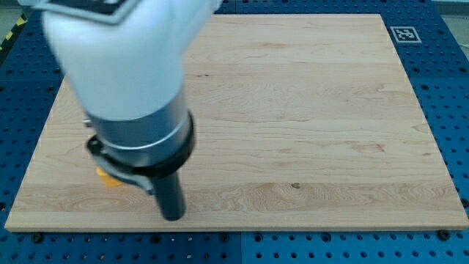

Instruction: Slide the yellow heart away from the bottom side of the red circle

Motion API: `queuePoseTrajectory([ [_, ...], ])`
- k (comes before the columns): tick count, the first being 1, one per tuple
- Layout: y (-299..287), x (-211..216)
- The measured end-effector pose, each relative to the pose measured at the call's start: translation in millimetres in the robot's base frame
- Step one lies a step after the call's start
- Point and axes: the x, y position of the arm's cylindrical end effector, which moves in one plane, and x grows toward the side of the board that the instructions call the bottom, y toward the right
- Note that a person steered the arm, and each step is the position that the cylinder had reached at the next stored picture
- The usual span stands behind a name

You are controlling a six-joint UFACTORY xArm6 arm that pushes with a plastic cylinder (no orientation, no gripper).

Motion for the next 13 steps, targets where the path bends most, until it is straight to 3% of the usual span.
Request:
queuePoseTrajectory([
  [2,-101.5,-16.1],
  [3,-108.6,-55.4],
  [4,-108.4,-55.3],
  [8,-72.2,-35.3],
  [9,-63.0,-39.3],
  [11,14.7,-47.9],
  [13,50.1,-88.2],
])
